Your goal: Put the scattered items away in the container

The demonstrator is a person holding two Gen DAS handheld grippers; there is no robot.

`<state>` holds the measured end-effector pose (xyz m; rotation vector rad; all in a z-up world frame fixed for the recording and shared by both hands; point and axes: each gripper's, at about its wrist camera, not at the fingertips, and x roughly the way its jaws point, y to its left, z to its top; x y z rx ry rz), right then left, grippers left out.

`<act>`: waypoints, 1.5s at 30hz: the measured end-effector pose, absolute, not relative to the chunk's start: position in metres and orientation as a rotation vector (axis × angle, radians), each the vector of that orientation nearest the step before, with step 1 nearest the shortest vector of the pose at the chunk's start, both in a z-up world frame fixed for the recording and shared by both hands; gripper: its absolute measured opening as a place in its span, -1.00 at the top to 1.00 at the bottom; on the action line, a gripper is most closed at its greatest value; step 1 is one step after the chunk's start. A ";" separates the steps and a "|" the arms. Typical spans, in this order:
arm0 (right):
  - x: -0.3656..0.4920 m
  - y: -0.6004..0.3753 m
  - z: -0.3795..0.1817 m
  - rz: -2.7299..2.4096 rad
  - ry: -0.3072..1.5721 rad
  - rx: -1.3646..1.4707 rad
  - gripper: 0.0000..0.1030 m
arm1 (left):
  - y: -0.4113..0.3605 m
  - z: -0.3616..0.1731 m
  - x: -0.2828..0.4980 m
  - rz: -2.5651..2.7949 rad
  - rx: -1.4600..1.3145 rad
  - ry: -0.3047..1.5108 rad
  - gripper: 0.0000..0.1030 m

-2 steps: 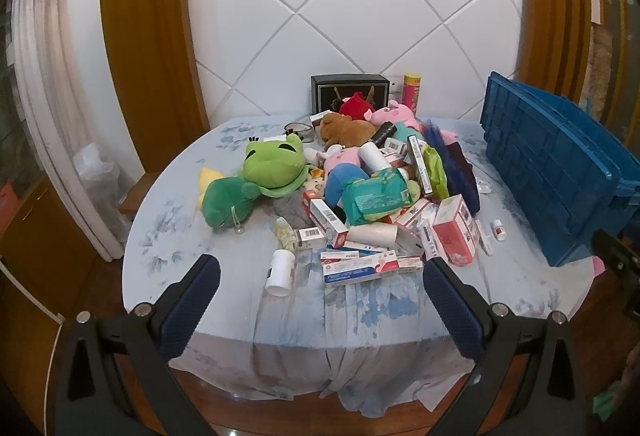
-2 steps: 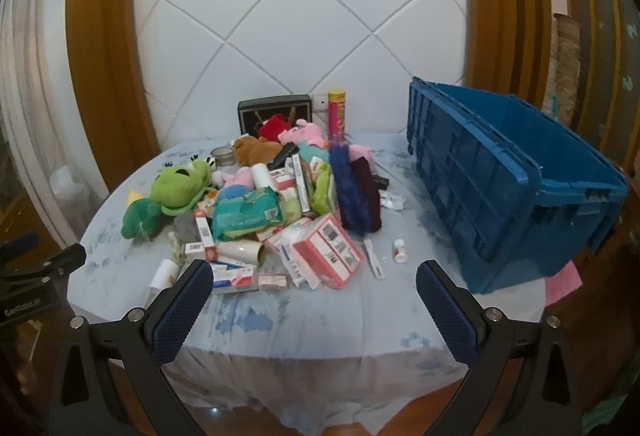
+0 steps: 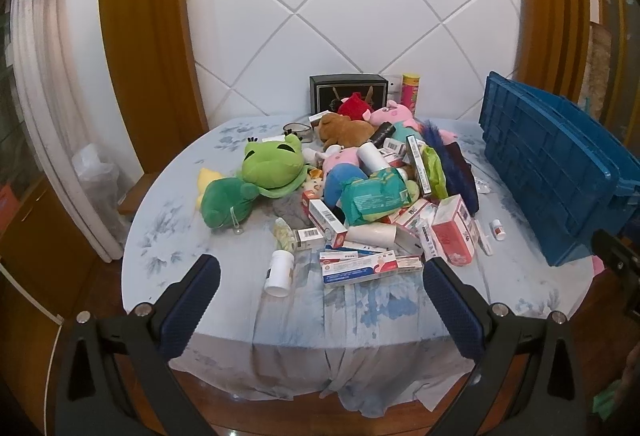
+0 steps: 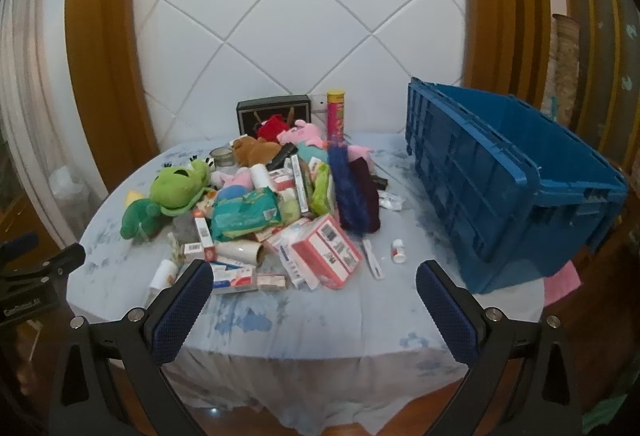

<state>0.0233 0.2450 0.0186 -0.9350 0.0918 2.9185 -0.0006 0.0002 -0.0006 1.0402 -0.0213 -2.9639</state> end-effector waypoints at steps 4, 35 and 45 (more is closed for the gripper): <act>0.023 0.244 0.018 2.913 0.080 -0.946 -1.00 | 0.001 -0.002 -0.002 -2.968 1.048 -0.023 -1.00; 0.030 0.259 0.016 2.891 0.075 -0.964 -1.00 | 0.002 -0.005 -0.007 -2.977 1.084 -0.045 -1.00; 0.027 0.260 0.015 2.888 0.071 -0.969 -1.00 | -0.001 -0.007 -0.010 -2.972 1.086 -0.037 -1.00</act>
